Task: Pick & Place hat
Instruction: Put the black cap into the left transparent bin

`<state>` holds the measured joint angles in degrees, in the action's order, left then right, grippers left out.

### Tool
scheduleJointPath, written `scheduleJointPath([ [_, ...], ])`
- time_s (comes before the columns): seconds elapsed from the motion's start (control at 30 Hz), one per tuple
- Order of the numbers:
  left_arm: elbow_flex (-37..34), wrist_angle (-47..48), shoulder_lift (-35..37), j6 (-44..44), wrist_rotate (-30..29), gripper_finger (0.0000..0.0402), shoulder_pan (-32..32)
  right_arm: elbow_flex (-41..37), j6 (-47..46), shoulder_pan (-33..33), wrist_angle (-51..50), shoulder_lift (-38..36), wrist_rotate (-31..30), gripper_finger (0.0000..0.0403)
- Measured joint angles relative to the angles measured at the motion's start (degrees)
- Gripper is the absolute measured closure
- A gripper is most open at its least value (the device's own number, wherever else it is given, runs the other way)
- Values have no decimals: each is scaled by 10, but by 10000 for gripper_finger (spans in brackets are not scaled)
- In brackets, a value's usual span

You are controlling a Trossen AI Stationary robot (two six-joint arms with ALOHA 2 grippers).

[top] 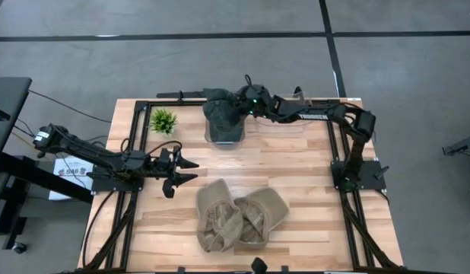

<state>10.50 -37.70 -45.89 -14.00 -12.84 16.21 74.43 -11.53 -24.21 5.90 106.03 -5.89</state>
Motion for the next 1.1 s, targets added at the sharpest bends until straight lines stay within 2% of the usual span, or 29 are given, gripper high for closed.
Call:
scheduleJointPath([
  [0.23,0,7,0,0,0,215,0,31,13,-4,-30,24,0,403],
  [0.4,0,11,0,0,1,215,0,31,17,2,-29,-5,-6,403],
  [0.63,0,18,0,0,1,215,0,31,30,21,-83,-61,-88,403],
  [0.77,0,18,0,0,1,215,0,32,28,37,-144,-76,-184,403],
  [0.83,0,18,0,0,1,215,0,32,20,41,-167,-76,-213,403],
  [1.1,0,17,0,0,1,215,0,31,-3,30,-157,-30,-214,403],
])
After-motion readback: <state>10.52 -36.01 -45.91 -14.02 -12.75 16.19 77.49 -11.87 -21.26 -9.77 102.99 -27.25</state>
